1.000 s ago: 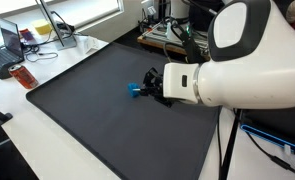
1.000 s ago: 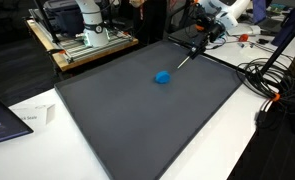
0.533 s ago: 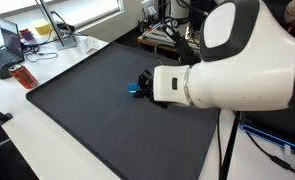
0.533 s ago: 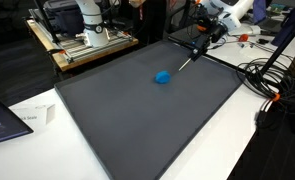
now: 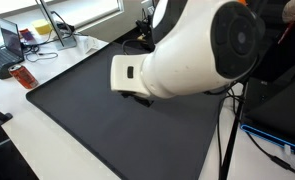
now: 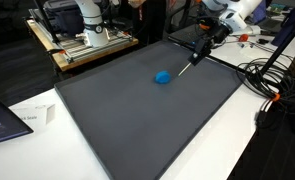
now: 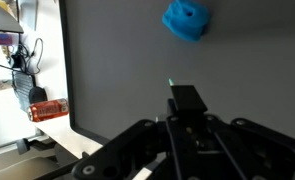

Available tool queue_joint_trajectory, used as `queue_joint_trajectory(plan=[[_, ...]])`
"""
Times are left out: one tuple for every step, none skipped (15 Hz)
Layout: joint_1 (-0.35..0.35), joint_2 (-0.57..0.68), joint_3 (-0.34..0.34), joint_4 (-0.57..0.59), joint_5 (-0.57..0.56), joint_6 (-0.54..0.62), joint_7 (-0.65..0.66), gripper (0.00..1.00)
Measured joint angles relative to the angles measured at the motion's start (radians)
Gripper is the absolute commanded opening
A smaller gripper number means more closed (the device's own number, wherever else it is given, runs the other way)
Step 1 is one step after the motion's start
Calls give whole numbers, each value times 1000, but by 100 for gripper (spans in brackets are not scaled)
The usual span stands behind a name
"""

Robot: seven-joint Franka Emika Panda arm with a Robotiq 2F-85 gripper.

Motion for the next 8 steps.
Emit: queue_joint_trajectory(plan=[[-11, -7, 4, 0, 4, 32, 0, 3], [-16, -15, 8, -3, 4, 64, 0, 3], [-18, -25, 9, -13, 4, 95, 3, 3], [-17, -38, 10, -28, 4, 120, 9, 3], [-16, -53, 12, -46, 4, 143, 16, 3], [-14, -71, 14, -70, 4, 163, 26, 3], [-12, -91, 15, -97, 4, 180, 38, 3], [-11, -113, 17, -126, 4, 193, 53, 3]])
